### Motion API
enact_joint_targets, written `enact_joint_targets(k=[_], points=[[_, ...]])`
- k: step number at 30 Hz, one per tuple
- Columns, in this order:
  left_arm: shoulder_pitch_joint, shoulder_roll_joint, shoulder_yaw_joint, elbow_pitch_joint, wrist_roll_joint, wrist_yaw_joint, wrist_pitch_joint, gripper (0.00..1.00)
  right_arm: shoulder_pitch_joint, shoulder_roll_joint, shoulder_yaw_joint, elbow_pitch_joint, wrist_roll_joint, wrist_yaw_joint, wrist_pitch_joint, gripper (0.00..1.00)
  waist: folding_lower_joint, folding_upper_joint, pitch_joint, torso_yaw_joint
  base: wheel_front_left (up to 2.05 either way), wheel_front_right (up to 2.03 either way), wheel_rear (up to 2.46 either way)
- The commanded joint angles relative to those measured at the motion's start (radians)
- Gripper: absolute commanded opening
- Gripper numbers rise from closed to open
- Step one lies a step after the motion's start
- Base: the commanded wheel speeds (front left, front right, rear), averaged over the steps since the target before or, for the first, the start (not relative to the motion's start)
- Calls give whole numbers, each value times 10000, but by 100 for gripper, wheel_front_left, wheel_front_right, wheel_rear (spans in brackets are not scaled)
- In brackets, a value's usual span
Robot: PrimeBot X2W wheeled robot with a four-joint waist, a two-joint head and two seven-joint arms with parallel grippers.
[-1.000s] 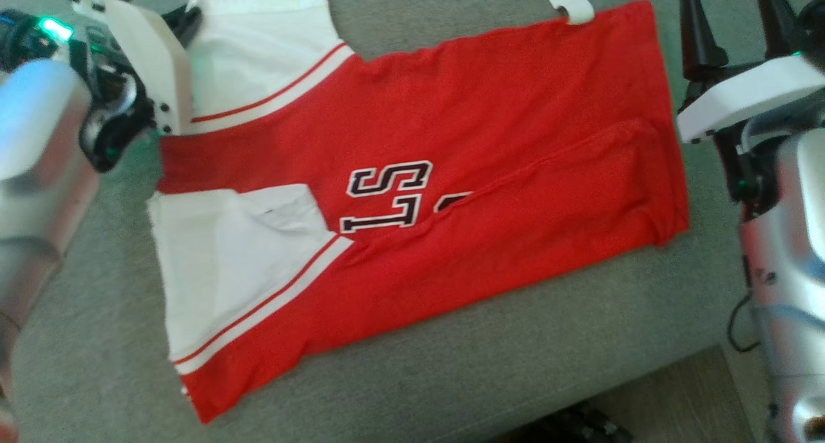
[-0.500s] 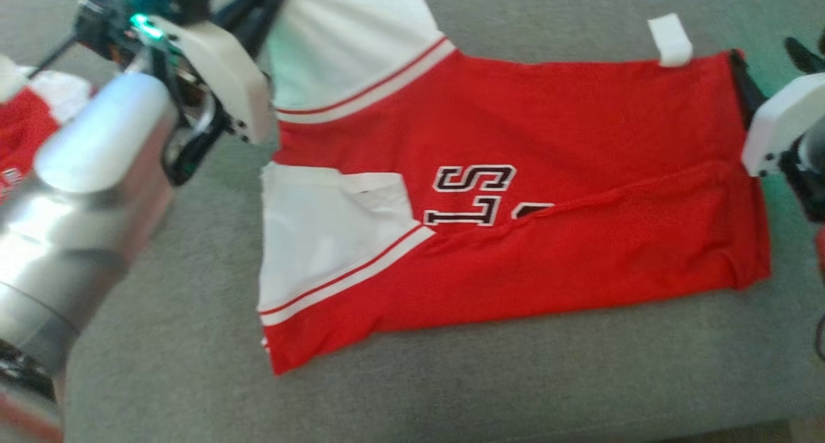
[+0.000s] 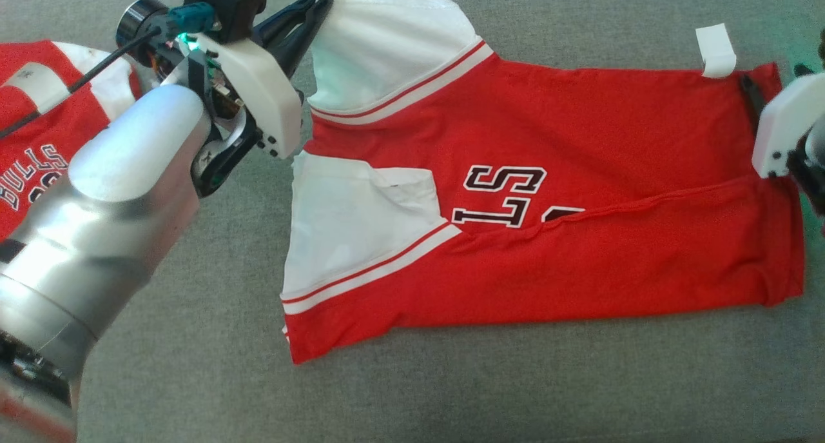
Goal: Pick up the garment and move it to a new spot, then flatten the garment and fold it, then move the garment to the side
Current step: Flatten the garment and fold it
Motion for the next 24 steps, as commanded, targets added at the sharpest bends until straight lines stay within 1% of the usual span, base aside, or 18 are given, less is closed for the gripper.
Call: enact_joint_targets(k=[1,2,3,4,7,12,15,18,19,24], points=[[-614,323,424,-130,0,41,-9,0,-198,-158,399,-41,222,-9,228,100,0,0,42,-10,0,0,0],[-644,324,434,-98,-11,41,-5,0,-221,-163,552,23,313,-9,362,85,0,0,58,-15,0,0,0],[-679,322,446,-62,-22,43,2,0,-247,-176,713,69,413,-9,509,30,0,0,77,-18,0,0,0],[-714,321,459,-25,-32,47,4,0,-281,-197,867,92,519,-9,632,0,0,0,97,-26,0,0,0],[-784,288,572,85,-169,94,25,0,-490,-322,1102,43,836,-9,655,0,0,0,155,-75,0,0,0],[-1029,320,776,288,-266,196,-87,0,-1082,-373,1094,-116,1278,-9,106,0,0,0,263,-179,0,0,0],[-1159,363,894,445,-300,249,-187,0,-1352,-342,1082,-185,1340,-9,-198,0,0,0,305,-244,0,0,0],[-1413,375,1073,723,-329,341,-378,0,-1835,-314,1038,-228,1184,-9,-803,0,0,0,371,-347,0,0,0],[-1638,339,1137,940,-260,396,-553,0,-2165,-211,920,-150,1156,-9,-1200,0,0,0,404,-393,0,0,0],[-2235,138,1249,1551,-110,334,-1155,0,-2955,172,620,160,1053,-9,-2148,0,0,0,452,-486,0,0,0]])
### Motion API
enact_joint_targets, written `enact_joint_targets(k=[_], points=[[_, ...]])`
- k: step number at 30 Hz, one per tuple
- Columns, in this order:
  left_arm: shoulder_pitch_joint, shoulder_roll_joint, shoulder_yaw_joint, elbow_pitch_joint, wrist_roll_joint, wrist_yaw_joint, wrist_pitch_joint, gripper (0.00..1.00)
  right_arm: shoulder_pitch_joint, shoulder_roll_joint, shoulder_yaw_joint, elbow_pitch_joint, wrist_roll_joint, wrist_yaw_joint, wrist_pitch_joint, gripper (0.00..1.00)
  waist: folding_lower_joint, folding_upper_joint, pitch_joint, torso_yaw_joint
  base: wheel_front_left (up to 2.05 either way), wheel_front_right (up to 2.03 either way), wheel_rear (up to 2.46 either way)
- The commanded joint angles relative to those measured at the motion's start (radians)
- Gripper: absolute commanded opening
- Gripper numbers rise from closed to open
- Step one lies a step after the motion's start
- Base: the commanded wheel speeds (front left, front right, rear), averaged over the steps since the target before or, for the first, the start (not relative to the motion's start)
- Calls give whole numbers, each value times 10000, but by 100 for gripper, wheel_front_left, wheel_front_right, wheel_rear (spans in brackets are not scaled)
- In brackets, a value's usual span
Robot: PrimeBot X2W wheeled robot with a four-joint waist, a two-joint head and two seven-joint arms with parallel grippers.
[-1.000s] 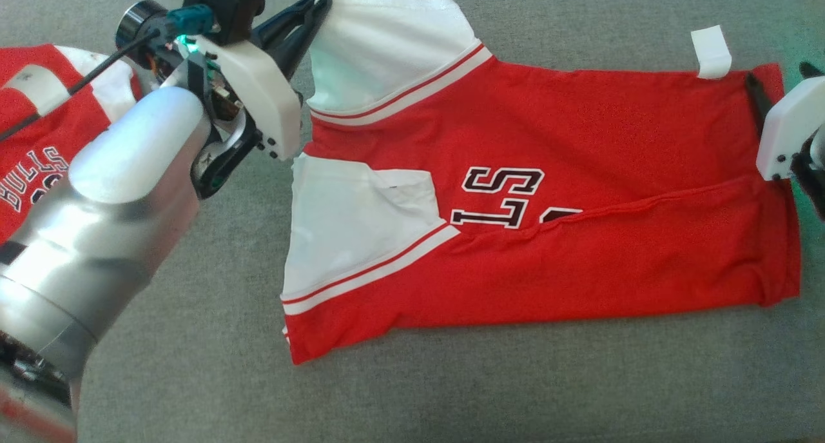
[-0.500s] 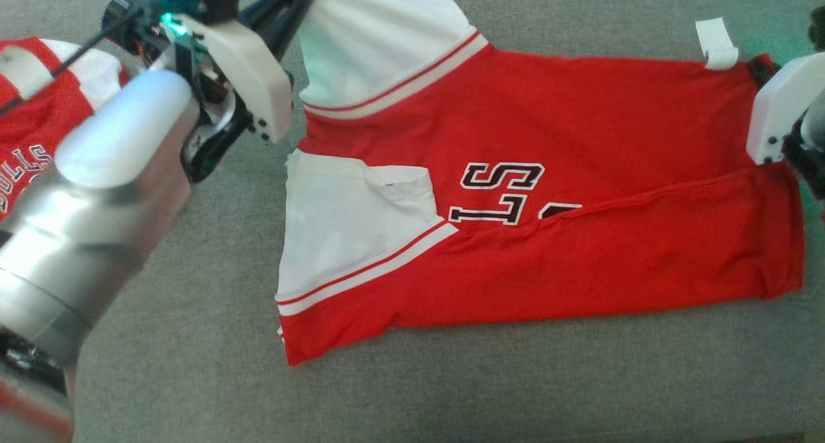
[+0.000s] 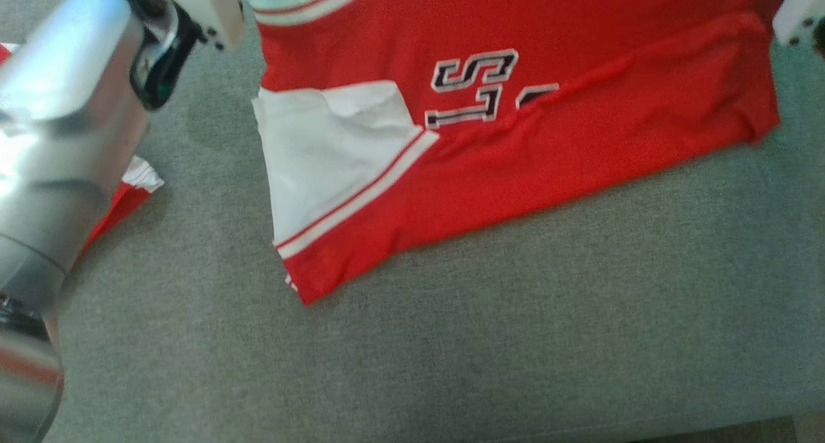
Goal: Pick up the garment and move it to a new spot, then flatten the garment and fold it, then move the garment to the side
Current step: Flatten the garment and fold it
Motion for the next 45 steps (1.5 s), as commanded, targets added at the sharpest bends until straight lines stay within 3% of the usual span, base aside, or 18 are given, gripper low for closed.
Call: enact_joint_targets(k=[1,9,18,25,29,34,40,45], points=[[-725,268,424,-16,136,29,-268,0,-271,57,-79,-179,-61,-9,-257,0,-1,0,5,-19,0,0,0],[-864,-97,238,549,359,-140,-1311,0,-644,323,-1,473,-325,-9,-1417,0,-1,0,-143,80,0,0,0],[-14,78,-614,-364,-285,-275,-911,0,163,79,550,839,903,-9,-1205,0,-1,0,-642,500,0,0,0],[1198,1204,-1615,-3077,-1895,-279,432,0,1244,-743,1612,364,2356,-9,-23,0,-1,0,-1103,726,0,0,0],[1745,2160,-2274,-4660,-2090,-280,1080,0,1780,-1444,2322,-52,2913,-9,600,0,-1,0,-1244,836,0,0,0],[2341,2944,-2560,-6206,-2290,-281,1852,0,2338,-2257,3114,-649,3505,-9,1157,0,-1,0,-1346,979,0,0,0],[2747,3315,-2649,-7089,-2301,-281,2411,0,2565,-2839,3718,-986,3852,-9,1567,0,-1,0,-1396,1017,0,0,0],[3044,3310,-2684,-7499,-2188,-281,2801,0,2697,-3219,4307,-1266,4165,-9,2043,0,-1,0,-1420,982,0,0,0]])
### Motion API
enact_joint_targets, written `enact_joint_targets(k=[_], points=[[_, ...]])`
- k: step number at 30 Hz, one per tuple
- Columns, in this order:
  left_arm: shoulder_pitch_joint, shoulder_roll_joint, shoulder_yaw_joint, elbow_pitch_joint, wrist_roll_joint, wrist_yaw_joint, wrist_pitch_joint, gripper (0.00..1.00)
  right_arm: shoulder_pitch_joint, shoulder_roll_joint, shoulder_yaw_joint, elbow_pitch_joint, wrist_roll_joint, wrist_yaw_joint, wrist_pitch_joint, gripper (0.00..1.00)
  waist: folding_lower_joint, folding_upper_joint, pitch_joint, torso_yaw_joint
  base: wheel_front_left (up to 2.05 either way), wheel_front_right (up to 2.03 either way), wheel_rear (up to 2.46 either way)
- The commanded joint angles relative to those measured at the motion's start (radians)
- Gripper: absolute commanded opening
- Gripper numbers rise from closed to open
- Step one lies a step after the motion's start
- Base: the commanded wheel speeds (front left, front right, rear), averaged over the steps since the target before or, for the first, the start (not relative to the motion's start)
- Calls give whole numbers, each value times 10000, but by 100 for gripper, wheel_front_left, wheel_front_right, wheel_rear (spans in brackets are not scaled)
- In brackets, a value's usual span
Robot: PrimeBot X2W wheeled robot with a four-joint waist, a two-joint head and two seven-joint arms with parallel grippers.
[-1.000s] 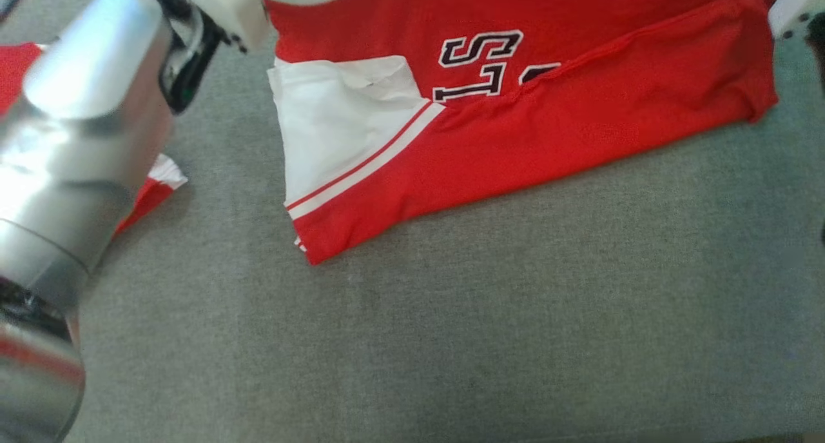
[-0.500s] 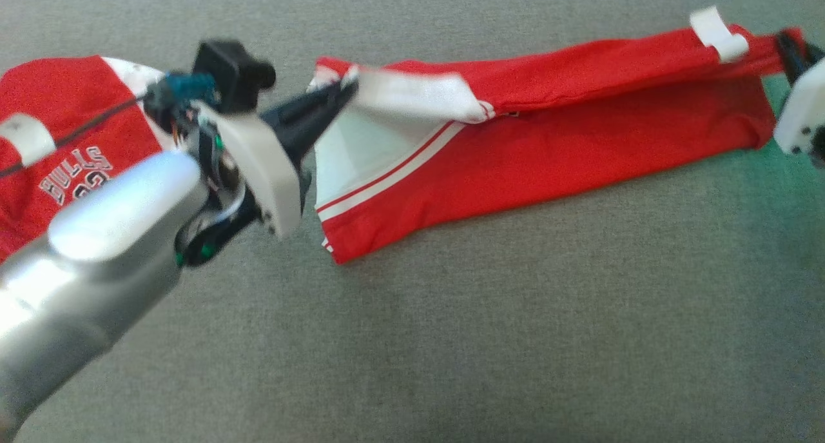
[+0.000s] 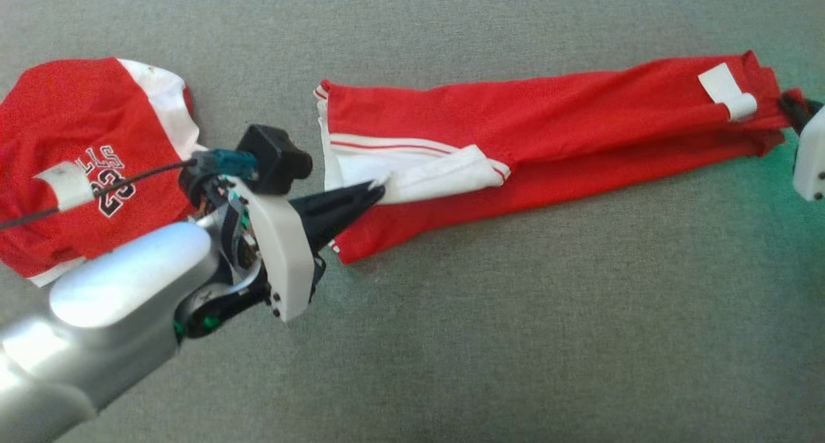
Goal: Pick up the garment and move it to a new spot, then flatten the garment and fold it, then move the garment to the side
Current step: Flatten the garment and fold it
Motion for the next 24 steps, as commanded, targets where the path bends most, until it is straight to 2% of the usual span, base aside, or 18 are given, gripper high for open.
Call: enact_joint_targets(k=[1,11,12,13,16,20,24], points=[[-170,356,450,-272,64,16,79,0,310,-475,130,-240,156,-9,118,0,0,-1,7,-23,0,0,0],[37,494,434,-603,-395,16,999,0,241,-782,903,-371,541,-9,410,0,0,-1,15,-179,0,0,0],[58,482,433,-581,-406,16,1030,53,207,-761,914,-299,521,-9,348,97,0,-1,11,-195,0,0,0],[82,468,433,-522,-406,16,1040,100,188,-718,922,-200,529,-9,347,100,0,-1,1,-210,0,0,0],[145,414,432,-390,-357,16,1010,100,102,-600,881,-123,675,-9,159,100,0,-1,-65,-270,0,0,0],[200,343,623,-20,-328,37,401,100,0,-560,690,-5,948,-9,-104,100,0,-1,-281,-343,0,0,0],[362,178,1059,451,-465,439,-339,100,-66,-477,128,-17,1562,-9,-438,100,0,-1,-567,-424,0,0,0]])
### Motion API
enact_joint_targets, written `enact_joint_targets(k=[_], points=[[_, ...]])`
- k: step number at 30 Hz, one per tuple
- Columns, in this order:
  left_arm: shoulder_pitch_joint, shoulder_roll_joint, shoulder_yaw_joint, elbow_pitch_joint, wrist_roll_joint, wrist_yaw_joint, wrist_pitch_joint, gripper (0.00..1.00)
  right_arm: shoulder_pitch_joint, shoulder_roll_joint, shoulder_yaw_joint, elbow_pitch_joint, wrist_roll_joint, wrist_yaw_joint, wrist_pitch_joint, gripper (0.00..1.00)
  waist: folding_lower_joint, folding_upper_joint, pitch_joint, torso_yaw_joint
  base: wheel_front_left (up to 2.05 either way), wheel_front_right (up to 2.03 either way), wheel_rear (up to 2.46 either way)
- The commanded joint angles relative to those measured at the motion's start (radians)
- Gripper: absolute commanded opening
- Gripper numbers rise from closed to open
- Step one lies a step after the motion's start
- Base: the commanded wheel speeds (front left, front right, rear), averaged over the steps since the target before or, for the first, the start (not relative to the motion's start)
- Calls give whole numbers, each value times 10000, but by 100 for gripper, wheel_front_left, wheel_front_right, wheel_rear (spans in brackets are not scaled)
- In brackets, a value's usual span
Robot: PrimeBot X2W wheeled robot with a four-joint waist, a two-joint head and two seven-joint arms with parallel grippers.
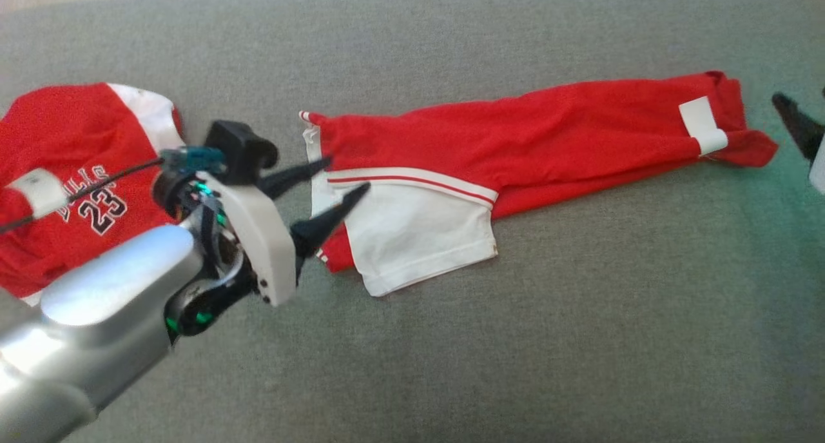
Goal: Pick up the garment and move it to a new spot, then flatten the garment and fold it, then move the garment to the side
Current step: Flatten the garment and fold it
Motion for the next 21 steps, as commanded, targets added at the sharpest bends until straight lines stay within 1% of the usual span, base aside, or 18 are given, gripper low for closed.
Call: enact_joint_targets(k=[1,4,8,10,11,13,15,16,17,18,21], points=[[-148,183,746,-1,-51,238,-412,100,-164,-130,-262,-196,310,-9,-188,100,0,-1,-194,-82,0,0,0],[36,47,1287,340,-146,839,-1318,100,-178,-74,-575,-481,406,-9,-673,100,0,-1,-434,-171,0,0,0],[263,-182,2140,816,45,1675,-3154,100,-30,235,-1201,-851,480,-9,-1912,100,0,-1,-728,-249,0,0,0],[486,-325,2448,1025,128,2004,-3952,100,195,411,-1454,-1119,432,-9,-2613,100,0,-1,-868,-255,0,0,0],[486,-325,2448,1025,128,2004,-3952,100,195,411,-1454,-1119,432,-9,-2613,100,0,-1,-868,-255,0,0,0],[745,-485,2769,1132,261,2244,-4403,100,453,529,-1674,-1390,176,-9,-3410,100,0,-1,-998,-253,0,0,0],[1089,-663,3221,1209,472,2482,-4592,100,743,765,-1996,-1594,-107,-9,-4258,100,0,-1,-1124,-256,0,0,0],[1271,-762,3553,1186,660,2611,-4624,100,891,912,-2163,-1700,-279,-9,-4632,100,0,-1,-1169,-265,0,0,0],[1469,-905,4084,1056,990,2729,-4633,100,1042,1081,-2351,-1807,-486,-9,-4904,100,0,-1,-1209,-266,0,0,0],[2109,-1249,5129,776,1761,2848,-4639,100,1406,1480,-2785,-2019,-953,-9,-5215,100,0,-1,-1331,-261,0,0,0],[3308,-1896,6506,401,2869,2798,-4642,100,2121,2233,-3560,-2333,-1857,-9,-5366,100,0,-1,-1509,-273,0,0,0]])
